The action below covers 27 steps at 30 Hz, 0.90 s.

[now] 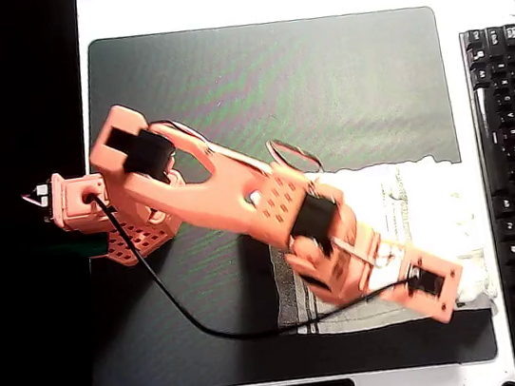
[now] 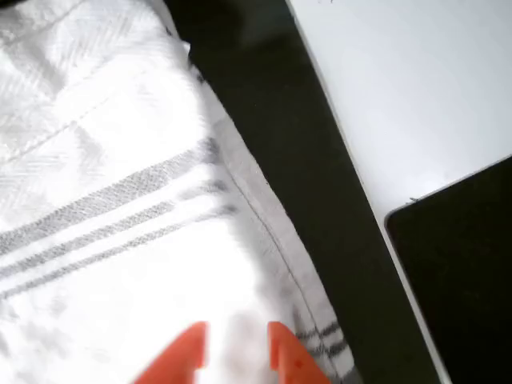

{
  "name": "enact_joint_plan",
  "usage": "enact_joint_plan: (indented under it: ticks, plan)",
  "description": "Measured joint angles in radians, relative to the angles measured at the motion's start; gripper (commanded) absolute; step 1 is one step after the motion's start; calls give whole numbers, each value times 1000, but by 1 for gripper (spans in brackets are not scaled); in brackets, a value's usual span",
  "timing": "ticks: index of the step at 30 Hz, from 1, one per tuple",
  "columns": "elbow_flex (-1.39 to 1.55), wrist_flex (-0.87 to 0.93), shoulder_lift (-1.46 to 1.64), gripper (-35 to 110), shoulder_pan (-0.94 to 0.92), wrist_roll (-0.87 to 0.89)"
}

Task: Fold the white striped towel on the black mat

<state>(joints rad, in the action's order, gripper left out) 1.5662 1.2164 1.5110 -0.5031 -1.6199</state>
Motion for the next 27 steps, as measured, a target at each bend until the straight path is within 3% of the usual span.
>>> enact_joint_plan:
  ticks: [9, 18, 22, 27]
  plan:
    - [-74, 127, 61, 15, -49, -81]
    - [40, 322, 301, 13, 87, -25]
    - [202, 290, 319, 11, 29, -74]
    - [350, 115, 241, 9, -41, -127]
